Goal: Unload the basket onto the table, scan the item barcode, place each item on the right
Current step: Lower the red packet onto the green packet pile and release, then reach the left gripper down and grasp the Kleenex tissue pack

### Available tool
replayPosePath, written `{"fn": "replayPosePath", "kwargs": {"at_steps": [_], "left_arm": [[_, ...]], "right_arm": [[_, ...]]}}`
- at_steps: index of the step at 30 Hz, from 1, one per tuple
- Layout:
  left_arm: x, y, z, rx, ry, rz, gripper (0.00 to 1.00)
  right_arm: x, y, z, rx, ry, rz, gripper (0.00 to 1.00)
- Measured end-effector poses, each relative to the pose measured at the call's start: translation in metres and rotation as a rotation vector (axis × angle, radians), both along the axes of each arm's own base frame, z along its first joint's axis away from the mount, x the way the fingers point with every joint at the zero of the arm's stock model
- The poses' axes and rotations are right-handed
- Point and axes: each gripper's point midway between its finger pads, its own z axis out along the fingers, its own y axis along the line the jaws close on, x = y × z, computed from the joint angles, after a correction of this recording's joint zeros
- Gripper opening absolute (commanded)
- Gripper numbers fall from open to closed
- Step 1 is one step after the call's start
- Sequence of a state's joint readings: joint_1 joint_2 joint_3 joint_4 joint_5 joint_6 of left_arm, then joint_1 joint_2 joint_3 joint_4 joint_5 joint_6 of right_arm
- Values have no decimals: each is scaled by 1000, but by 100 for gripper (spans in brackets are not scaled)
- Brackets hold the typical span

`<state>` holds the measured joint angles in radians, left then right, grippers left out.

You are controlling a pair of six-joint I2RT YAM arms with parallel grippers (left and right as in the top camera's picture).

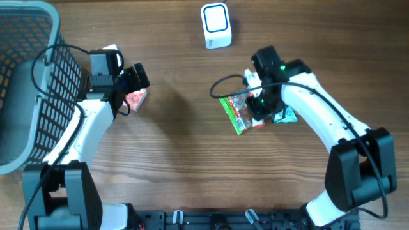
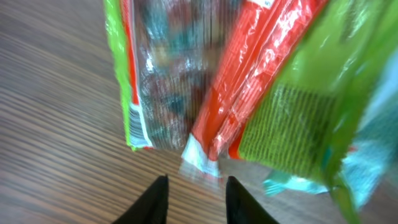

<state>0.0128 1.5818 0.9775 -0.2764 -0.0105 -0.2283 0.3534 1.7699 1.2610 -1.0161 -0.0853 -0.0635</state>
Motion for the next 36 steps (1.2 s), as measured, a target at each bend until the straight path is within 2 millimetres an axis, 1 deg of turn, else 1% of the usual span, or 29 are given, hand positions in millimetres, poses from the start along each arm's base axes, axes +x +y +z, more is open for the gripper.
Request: {"fn": "replayPosePath", "kwargs": {"at_steps": [2, 4, 6, 7, 8, 10, 11, 13, 15, 17, 19, 20, 21, 22, 23, 24, 25, 26, 28, 30, 31, 33, 35, 36], "left_arm": [[0, 0, 0, 0, 0, 0, 100], [0, 0, 0, 0, -1, 0, 100], [0, 0, 0, 0, 0, 0, 100], [0, 0, 0, 0, 0, 0, 100], [0, 0, 0, 0, 0, 0, 100], [0, 0, 0, 0, 0, 0, 100], [0, 0, 0, 0, 0, 0, 100], [0, 0, 0, 0, 0, 0, 100], [0, 0, 0, 0, 0, 0, 100], [0, 0, 0, 0, 0, 0, 100], [0, 0, 0, 0, 0, 0, 100], [0, 0, 0, 0, 0, 0, 82], [2, 0, 1, 0, -10, 0, 43], [7, 0, 5, 0, -35, -1, 98], [10, 0, 9, 2, -55, -3, 76], [11, -1, 10, 5, -59, -11, 51], [9, -1, 8, -1, -45, -6, 29], [4, 0, 4, 3, -20, -8, 17], [-4, 4, -4, 20, 26, 8, 16], [-7, 11, -12, 53, 55, 32, 15], [-9, 21, -23, 86, 87, 64, 14], [-10, 30, -35, 113, 118, 90, 14], [-16, 43, -61, 140, 188, 124, 13], [-19, 46, -72, 145, 219, 130, 13]], "right_arm": [[-4, -4, -7, -17, 11, -21, 54], [0, -9, -7, -45, -7, -56, 56], [7, -10, 1, -57, -29, -72, 58], [12, -8, 6, -49, -44, -74, 60], [21, -2, 14, -25, -73, -75, 61], [45, 19, 37, 83, -161, -72, 63], [58, 36, 54, 177, -215, -63, 64], [70, 64, 77, 339, -274, -29, 68], [77, 85, 91, 452, -311, 3, 69], [76, 101, 94, 515, -317, 16, 69], [72, 112, 89, 550, -303, 7, 70], [69, 115, 85, 559, -293, -3, 70], [64, 119, 79, 569, -268, -22, 70], [61, 121, 74, 576, -250, -38, 70], [57, 124, 67, 580, -236, -54, 70], [54, 124, 61, 580, -223, -64, 70], [52, 125, 56, 579, -214, -70, 70], [48, 125, 50, 577, -203, -76, 70], [41, 124, 39, 570, -181, -88, 70], [38, 122, 30, 567, -171, -98, 70], [38, 122, 29, 569, -173, -100, 70], [39, 123, 29, 573, -178, -102, 70], [40, 123, 29, 575, -181, -102, 70], [39, 123, 29, 575, -180, -102, 70]]}}
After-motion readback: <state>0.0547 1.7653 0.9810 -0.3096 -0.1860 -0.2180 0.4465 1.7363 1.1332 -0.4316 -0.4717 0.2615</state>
